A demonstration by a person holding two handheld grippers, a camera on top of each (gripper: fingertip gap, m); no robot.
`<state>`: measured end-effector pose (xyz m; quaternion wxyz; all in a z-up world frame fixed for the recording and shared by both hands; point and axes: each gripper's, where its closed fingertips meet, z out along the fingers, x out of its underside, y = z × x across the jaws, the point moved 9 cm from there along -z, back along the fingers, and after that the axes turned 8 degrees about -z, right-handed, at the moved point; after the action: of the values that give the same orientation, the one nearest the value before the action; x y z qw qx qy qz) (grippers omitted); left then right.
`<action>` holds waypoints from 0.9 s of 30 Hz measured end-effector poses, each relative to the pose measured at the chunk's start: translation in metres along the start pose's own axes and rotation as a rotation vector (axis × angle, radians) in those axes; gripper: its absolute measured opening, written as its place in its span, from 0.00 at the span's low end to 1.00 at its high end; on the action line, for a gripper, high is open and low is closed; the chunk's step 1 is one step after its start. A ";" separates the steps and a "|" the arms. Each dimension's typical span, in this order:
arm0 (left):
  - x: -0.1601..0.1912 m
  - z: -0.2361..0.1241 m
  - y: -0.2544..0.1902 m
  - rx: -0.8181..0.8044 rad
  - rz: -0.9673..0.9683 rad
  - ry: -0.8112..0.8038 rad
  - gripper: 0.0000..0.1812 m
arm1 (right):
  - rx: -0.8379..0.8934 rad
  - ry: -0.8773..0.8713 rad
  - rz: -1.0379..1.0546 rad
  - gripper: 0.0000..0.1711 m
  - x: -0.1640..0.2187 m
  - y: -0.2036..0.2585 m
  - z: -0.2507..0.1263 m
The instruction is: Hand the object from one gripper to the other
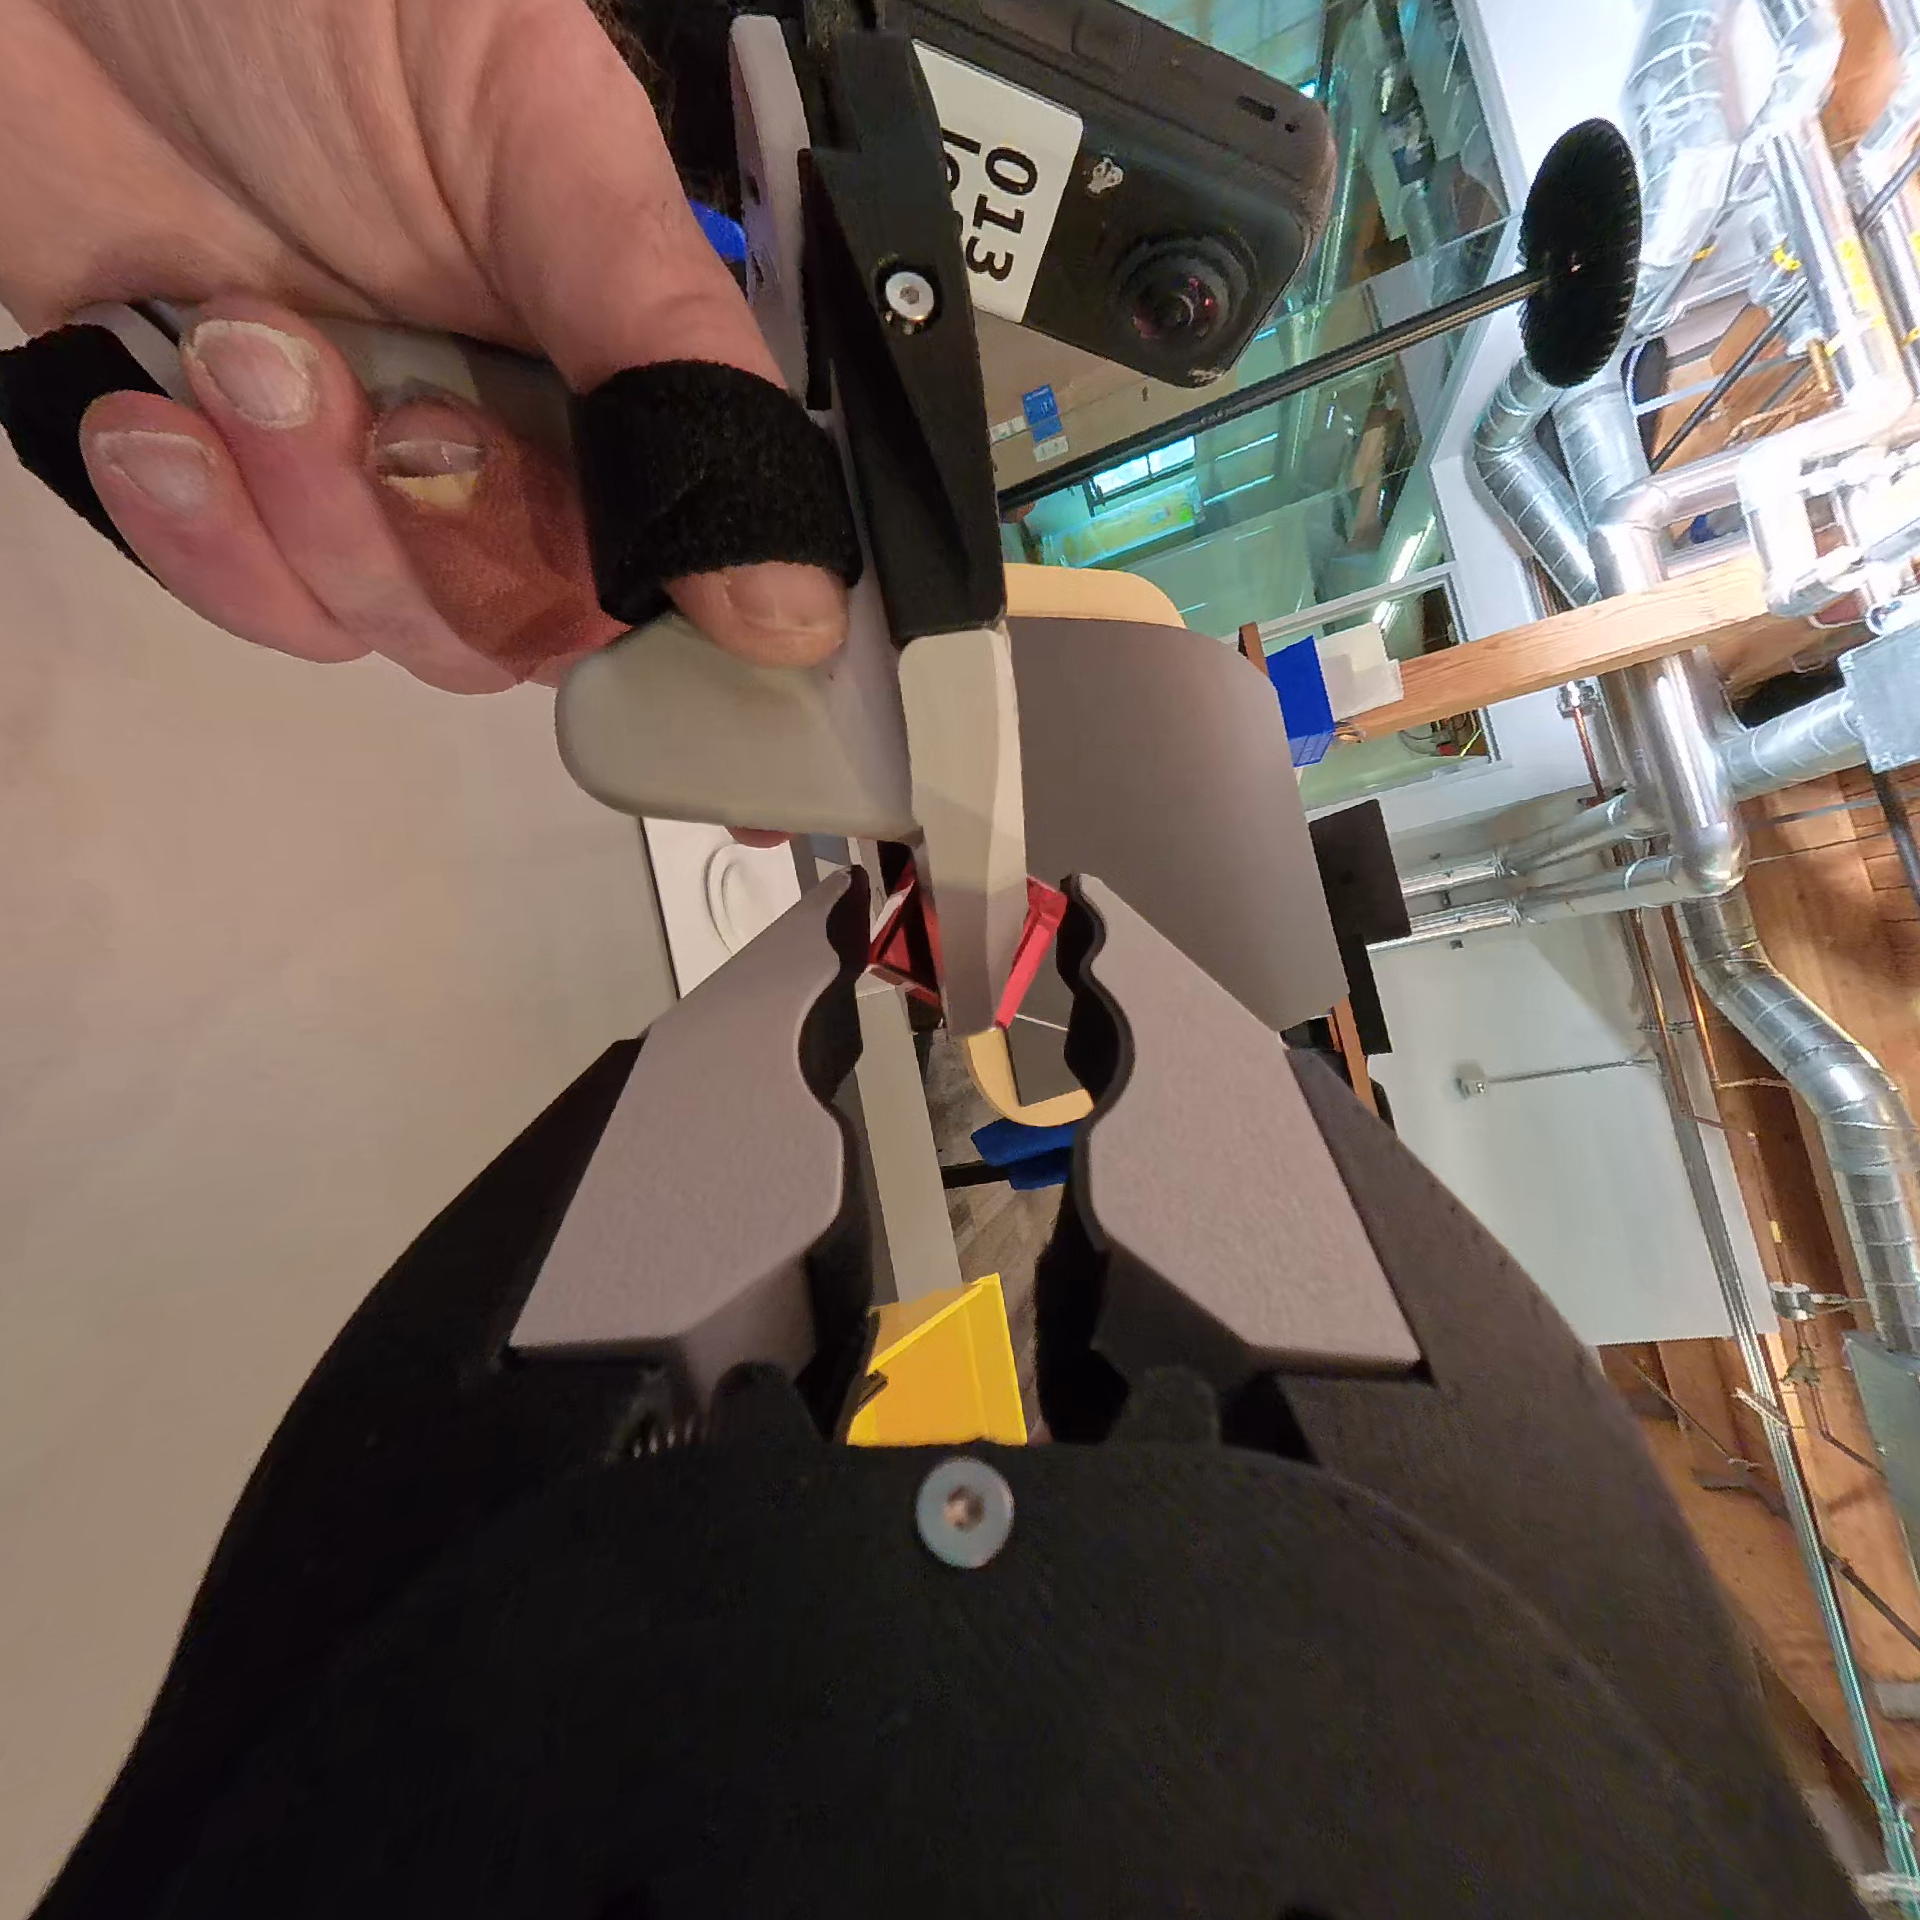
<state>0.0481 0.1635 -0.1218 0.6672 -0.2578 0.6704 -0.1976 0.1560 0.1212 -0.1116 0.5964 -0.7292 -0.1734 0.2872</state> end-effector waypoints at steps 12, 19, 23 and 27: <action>0.003 0.007 0.000 -0.055 -0.015 0.072 0.16 | -0.039 0.027 -0.091 0.20 0.002 0.003 -0.001; 0.006 0.009 0.003 -0.055 -0.028 0.077 0.16 | -0.066 0.011 -0.037 0.19 0.004 0.006 -0.002; 0.007 0.010 0.004 -0.048 -0.030 0.080 0.16 | -0.072 0.002 -0.026 0.18 0.005 0.006 -0.003; 0.007 0.011 0.004 -0.037 -0.030 0.078 0.16 | -0.077 -0.011 -0.007 0.18 0.005 0.005 -0.003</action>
<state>0.0586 0.1629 -0.1300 0.6326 -0.2723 0.6954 -0.2049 0.1618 0.1209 -0.1170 0.5681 -0.7493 -0.1904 0.2822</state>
